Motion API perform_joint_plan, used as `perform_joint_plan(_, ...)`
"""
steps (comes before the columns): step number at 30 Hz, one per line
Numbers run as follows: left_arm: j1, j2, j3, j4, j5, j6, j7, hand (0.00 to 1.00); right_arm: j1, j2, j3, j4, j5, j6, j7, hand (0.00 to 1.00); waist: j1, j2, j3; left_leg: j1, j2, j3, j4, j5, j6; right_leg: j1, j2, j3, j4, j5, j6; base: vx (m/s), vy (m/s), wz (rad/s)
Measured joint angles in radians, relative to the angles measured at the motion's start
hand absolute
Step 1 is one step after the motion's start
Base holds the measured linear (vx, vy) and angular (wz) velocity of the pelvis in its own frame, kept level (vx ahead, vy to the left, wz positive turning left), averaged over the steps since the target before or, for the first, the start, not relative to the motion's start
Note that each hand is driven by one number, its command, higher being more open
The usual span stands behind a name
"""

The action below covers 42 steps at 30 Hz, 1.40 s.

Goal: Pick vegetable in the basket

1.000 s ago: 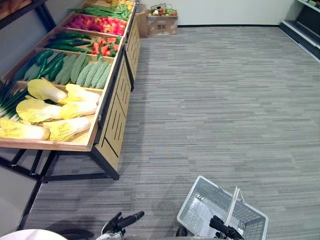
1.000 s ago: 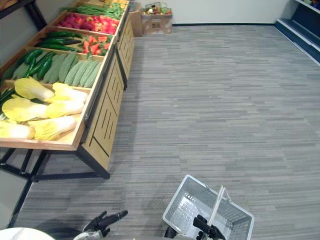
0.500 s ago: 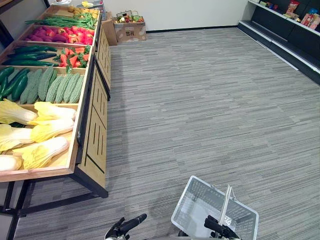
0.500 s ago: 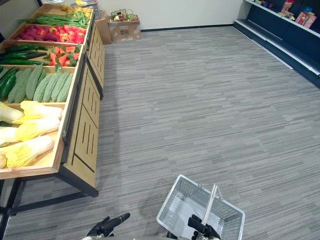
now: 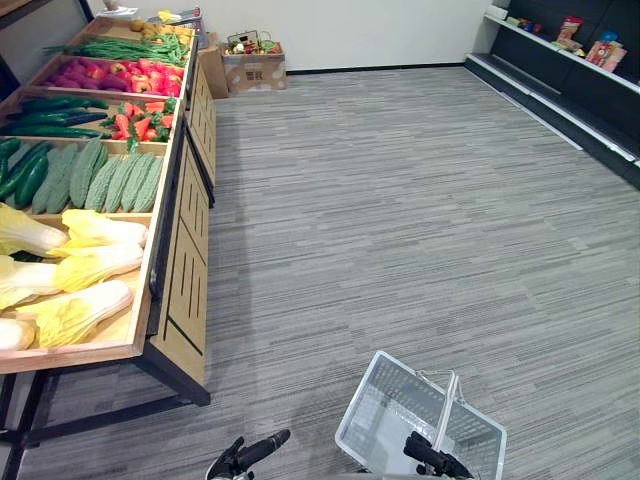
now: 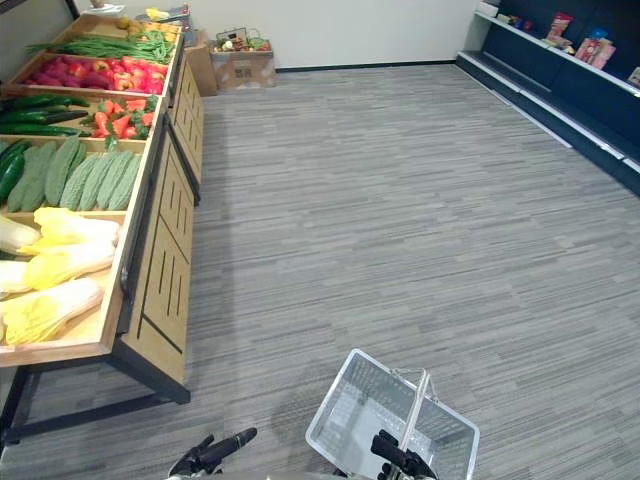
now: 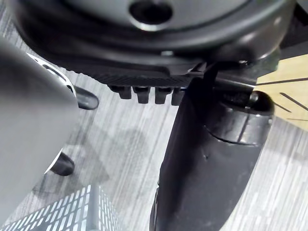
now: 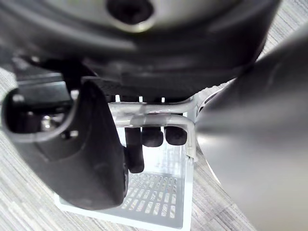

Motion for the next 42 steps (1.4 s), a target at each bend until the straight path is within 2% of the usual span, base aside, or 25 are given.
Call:
perform_joint_plan(2, 0.003, 0.0, -0.008, -0.004, -0.008, 0.001, 0.0, 1.0, 0.0, -0.001, 0.0, -0.002, 0.0, -0.002, 0.001, 0.0, -0.001, 0.003, 0.004, 0.0, 0.009, 0.009, 0.03, -0.021, 0.004, -0.01, 0.001, -0.001, 0.043, -0.021, 0.013, -0.03, -0.006, -0.14)
perform_joint_plan(5, 0.004, 0.011, -0.027, -0.022, -0.015, 0.006, -0.002, 1.0, -0.002, -0.001, 0.001, -0.033, 0.013, -0.02, 0.011, 0.0, -0.003, -0.008, 0.021, -0.019, 0.007, 0.013, 0.097, -0.07, 0.031, -0.117, -0.044, -0.035, 0.316, -0.148, 0.04, -0.06, 0.019, -0.01)
perform_joint_plan(7, 0.004, 0.018, -0.044, -0.031, -0.016, 0.001, -0.003, 1.0, -0.008, -0.011, -0.005, -0.06, 0.042, -0.051, 0.012, 0.0, -0.003, -0.016, 0.038, -0.006, -0.019, -0.006, 0.104, -0.08, 0.053, -0.241, -0.132, -0.102, 0.624, -0.178, 0.049, -0.04, 0.075, 0.18)
perform_joint_plan(9, 0.006, 0.03, -0.042, -0.03, -0.017, 0.002, 0.002, 1.0, -0.011, -0.017, -0.044, -0.061, 0.043, -0.06, 0.019, 0.0, -0.016, -0.032, 0.053, 0.027, -0.036, -0.046, 0.102, -0.087, 0.068, -0.295, -0.191, -0.111, 0.8, -0.193, 0.059, 0.01, 0.043, 0.57)
perform_joint_plan(12, 0.007, 0.034, -0.026, -0.03, -0.017, 0.003, 0.006, 1.0, -0.009, -0.014, -0.09, -0.058, 0.046, -0.063, 0.029, 0.0, -0.028, -0.023, 0.054, 0.037, -0.001, -0.114, 0.107, -0.102, 0.06, -0.312, -0.173, -0.085, 0.65, -0.232, 0.049, 0.09, -0.071, 0.67)
perform_joint_plan(14, 0.006, 0.027, 0.005, -0.03, -0.008, 0.017, 0.003, 1.0, -0.011, -0.008, -0.117, -0.06, 0.048, -0.062, 0.038, 0.0, -0.025, -0.005, 0.062, 0.033, 0.052, -0.138, 0.12, -0.123, 0.028, -0.312, -0.134, -0.043, 0.38, -0.158, 0.048, 0.23, -0.196, 0.44)
perform_joint_plan(16, 0.015, 0.019, 0.066, -0.033, -0.009, 0.025, 0.004, 1.0, -0.009, 0.004, -0.118, -0.065, 0.046, -0.062, 0.031, 0.0, -0.023, -0.01, 0.065, 0.036, 0.085, -0.14, 0.152, -0.162, -0.019, -0.29, -0.121, -0.017, 0.191, -0.07, 0.076, 0.34, -0.272, 0.14)
perform_joint_plan(17, 0.02, 0.014, 0.093, -0.032, -0.008, 0.024, 0.007, 1.0, -0.003, 0.013, -0.118, -0.073, 0.04, -0.062, 0.023, 0.0, -0.022, -0.011, 0.069, 0.063, 0.107, -0.134, 0.175, -0.203, -0.045, -0.27, -0.116, -0.014, 0.174, 0.011, 0.076, 0.41, -0.318, 0.08)
perform_joint_plan(18, 0.022, 0.008, 0.092, -0.031, -0.007, 0.024, 0.008, 1.0, -0.001, 0.016, -0.119, -0.08, 0.04, -0.062, 0.022, 0.0, -0.024, -0.006, 0.069, 0.083, 0.127, -0.131, 0.175, -0.214, -0.057, -0.265, -0.101, -0.018, 0.198, 0.039, 0.062, 0.53, -0.357, 0.11)
perform_joint_plan(19, 0.028, -0.015, 0.093, -0.032, -0.004, 0.023, 0.008, 1.0, 0.0, 0.011, -0.126, -0.094, 0.04, -0.062, 0.023, 0.0, -0.027, 0.021, 0.068, 0.112, 0.161, -0.107, 0.178, -0.218, -0.066, -0.302, -0.073, -0.011, 0.321, 0.019, 0.021, 0.36, -0.224, 0.12)
perform_joint_plan(20, 0.026, -0.018, 0.095, -0.032, 0.001, 0.021, 0.01, 1.0, -0.001, 0.01, -0.13, -0.099, 0.04, -0.062, 0.022, 0.0, -0.026, 0.025, 0.066, 0.114, 0.172, -0.102, 0.193, -0.214, -0.064, -0.32, -0.068, -0.012, 0.38, -0.019, -0.012, 0.47, -0.269, 0.07)
perform_joint_plan(22, 0.036, -0.028, 0.133, -0.044, -0.01, 0.021, 0.007, 1.0, 0.0, 0.011, -0.148, -0.099, 0.04, -0.062, 0.017, 0.0, -0.026, 0.03, 0.058, 0.098, 0.197, -0.094, 0.28, -0.175, -0.058, -0.333, -0.06, -0.021, 0.485, -0.124, -0.025, 0.57, -0.321, 0.01)
perform_joint_plan(24, 0.04, -0.029, 0.135, -0.044, -0.015, 0.012, 0.001, 1.0, 0.018, 0.003, -0.157, -0.082, 0.036, -0.054, 0.013, 0.0, -0.028, 0.038, 0.034, 0.029, 0.236, -0.086, 0.44, -0.119, -0.047, -0.298, -0.041, -0.036, 0.475, -0.167, -0.041, 0.58, -0.316, 0.15)
perform_joint_plan(25, 0.035, -0.027, 0.143, -0.053, -0.019, -0.002, -0.003, 1.0, 0.025, -0.001, -0.156, -0.072, 0.031, -0.039, 0.008, 0.0, -0.032, 0.044, 0.036, -0.05, 0.281, -0.077, 0.621, -0.048, -0.039, -0.243, -0.023, -0.05, 0.432, -0.181, -0.054, 0.5, -0.248, 0.33)
perform_joint_plan(26, 0.026, -0.026, 0.152, -0.057, -0.026, -0.01, -0.004, 1.0, 0.03, -0.015, -0.156, -0.033, 0.018, -0.028, 0.003, 0.0, -0.032, 0.045, 0.041, -0.124, 0.324, -0.073, 0.804, -0.061, -0.053, -0.154, -0.006, -0.069, 0.365, -0.176, -0.064, 0.5, -0.229, 0.32)
perform_joint_plan(27, 0.025, -0.023, 0.153, -0.06, -0.031, -0.011, -0.003, 1.0, 0.034, -0.022, -0.156, -0.013, 0.005, -0.023, -0.001, 0.0, -0.031, 0.043, 0.041, -0.144, 0.33, -0.056, 0.865, -0.09, -0.064, -0.104, -0.002, -0.07, 0.33, -0.175, -0.066, 0.58, -0.225, 0.25)
perform_joint_plan(29, 0.026, -0.016, 0.157, -0.065, -0.037, -0.015, -0.003, 1.0, 0.059, -0.032, -0.152, 0.005, -0.003, -0.013, -0.002, 0.0, -0.028, 0.028, 0.045, -0.183, 0.316, 0.029, 0.914, -0.164, -0.068, 0.025, -0.011, -0.07, 0.246, -0.174, -0.067, 0.38, -0.097, 0.07)
perform_joint_plan(32, 0.012, -0.016, 0.145, -0.071, -0.039, -0.03, -0.003, 1.0, 0.061, -0.028, -0.144, 0.001, -0.003, 0.001, 0.003, 0.0, -0.027, 0.018, 0.047, -0.312, 0.23, 0.149, 0.688, -0.2, -0.059, 0.098, -0.043, -0.068, 0.187, -0.179, -0.059, 0.35, 0.018, -0.08)
perform_joint_plan(33, 0.003, -0.015, 0.123, -0.069, -0.039, -0.033, -0.002, 1.0, 0.06, -0.027, -0.144, 0.0, -0.003, 0.005, 0.003, 0.0, -0.027, 0.008, 0.053, -0.359, 0.176, 0.162, 0.546, -0.166, -0.032, 0.114, -0.065, -0.067, 0.185, -0.195, -0.033, 0.3, 0.139, -0.05)
perform_joint_plan(34, 0.003, -0.018, 0.109, -0.07, -0.039, -0.035, -0.003, 1.0, 0.066, -0.027, -0.144, 0.0, -0.003, 0.006, 0.004, 0.0, -0.024, 0.006, 0.054, -0.389, 0.122, 0.152, 0.376, -0.026, -0.005, 0.13, -0.074, -0.063, 0.186, -0.215, -0.004, 0.3, 0.165, -0.18)
perform_joint_plan(35, 0.008, -0.023, 0.1, -0.065, -0.039, -0.032, -0.005, 1.0, 0.071, -0.028, -0.143, 0.0, -0.003, 0.006, 0.004, 0.0, -0.015, 0.009, 0.053, -0.378, 0.102, 0.132, 0.318, 0.103, 0.015, 0.138, -0.067, -0.049, 0.186, -0.225, 0.01, 0.34, 0.172, -0.18)
perform_joint_plan(36, 0.006, -0.001, 0.088, -0.059, -0.045, -0.03, -0.003, 1.0, 0.077, -0.015, -0.118, 0.0, 0.0, 0.003, -0.002, 0.0, -0.014, -0.012, 0.043, -0.347, 0.062, 0.133, 0.256, 0.124, 0.064, 0.14, -0.093, -0.032, 0.178, -0.236, 0.008, 0.35, 0.122, 0.09)
perform_joint_plan(37, -0.008, 0.01, 0.08, -0.061, -0.044, -0.035, 0.001, 1.0, 0.071, -0.011, -0.098, -0.001, 0.0, -0.001, 0.007, 0.0, -0.026, -0.042, 0.044, -0.354, 0.042, 0.121, 0.24, 0.127, 0.075, 0.134, -0.09, -0.001, 0.158, -0.228, -0.004, 0.33, 0.097, 0.28)
perform_joint_plan(39, -0.021, 0.024, 0.082, -0.056, -0.037, -0.032, 0.004, 1.0, 0.065, 0.001, -0.067, 0.0, -0.001, -0.003, 0.01, 0.0, -0.023, -0.058, 0.049, -0.366, 0.032, 0.122, 0.25, 0.117, 0.089, 0.142, -0.094, 0.007, 0.141, -0.206, -0.004, 0.25, 0.066, 0.23)
perform_joint_plan(42, -0.018, 0.021, 0.082, -0.019, -0.039, -0.025, 0.01, 1.0, 0.06, -0.004, -0.039, -0.001, -0.004, -0.018, 0.01, 0.0, -0.008, -0.047, 0.056, -0.295, 0.036, 0.158, 0.204, 0.117, 0.088, 0.173, -0.099, 0.042, 0.144, -0.164, 0.018, 0.12, 0.056, -0.16)
